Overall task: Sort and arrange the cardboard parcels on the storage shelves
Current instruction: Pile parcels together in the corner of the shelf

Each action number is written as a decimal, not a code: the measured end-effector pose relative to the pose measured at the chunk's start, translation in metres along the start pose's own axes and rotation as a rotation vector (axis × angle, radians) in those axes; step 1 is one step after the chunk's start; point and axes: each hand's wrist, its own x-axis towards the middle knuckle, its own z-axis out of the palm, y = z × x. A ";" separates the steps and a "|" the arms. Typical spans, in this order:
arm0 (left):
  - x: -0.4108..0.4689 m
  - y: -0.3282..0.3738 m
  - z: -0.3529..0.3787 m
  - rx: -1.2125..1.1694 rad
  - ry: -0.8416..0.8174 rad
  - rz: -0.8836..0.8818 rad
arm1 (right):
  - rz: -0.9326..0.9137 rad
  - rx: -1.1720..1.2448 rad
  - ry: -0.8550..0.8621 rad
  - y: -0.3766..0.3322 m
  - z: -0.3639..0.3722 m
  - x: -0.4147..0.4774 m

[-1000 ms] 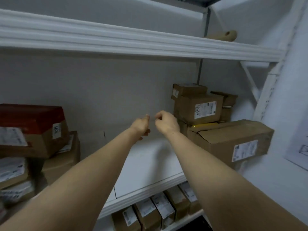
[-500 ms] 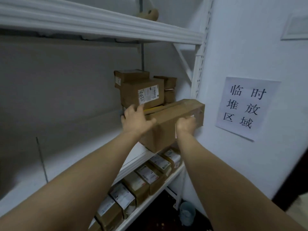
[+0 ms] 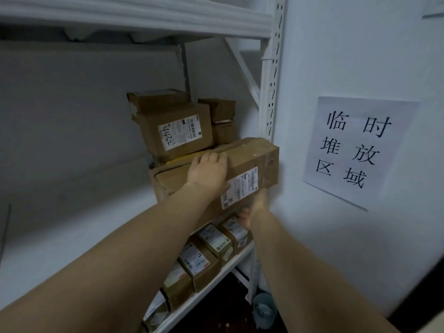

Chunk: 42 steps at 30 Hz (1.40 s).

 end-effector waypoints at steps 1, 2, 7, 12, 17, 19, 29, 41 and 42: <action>0.002 -0.001 0.000 -0.001 -0.014 -0.009 | 0.045 0.021 -0.012 0.003 0.001 0.003; 0.005 -0.002 0.001 0.000 -0.039 -0.017 | 0.078 0.057 -0.026 0.005 0.002 0.008; 0.008 -0.008 0.003 -0.021 -0.110 0.009 | 0.137 0.219 -0.138 0.022 0.013 0.026; 0.008 -0.013 0.005 -0.023 -0.100 0.023 | 0.125 0.244 -0.080 0.034 0.027 0.031; 0.005 -0.024 0.004 -0.048 -0.079 0.030 | 0.130 0.215 -0.026 0.041 0.039 0.032; 0.003 -0.034 0.004 -0.061 -0.093 0.022 | 0.125 0.226 -0.027 0.047 0.047 0.031; -0.013 -0.081 0.004 -0.122 -0.140 0.000 | 0.114 0.269 0.001 0.083 0.087 0.015; -0.027 -0.113 0.008 -0.133 -0.134 0.025 | 0.110 0.276 -0.030 0.107 0.109 0.001; -0.028 -0.115 0.009 -0.128 -0.130 0.030 | 0.108 0.276 -0.032 0.109 0.109 -0.001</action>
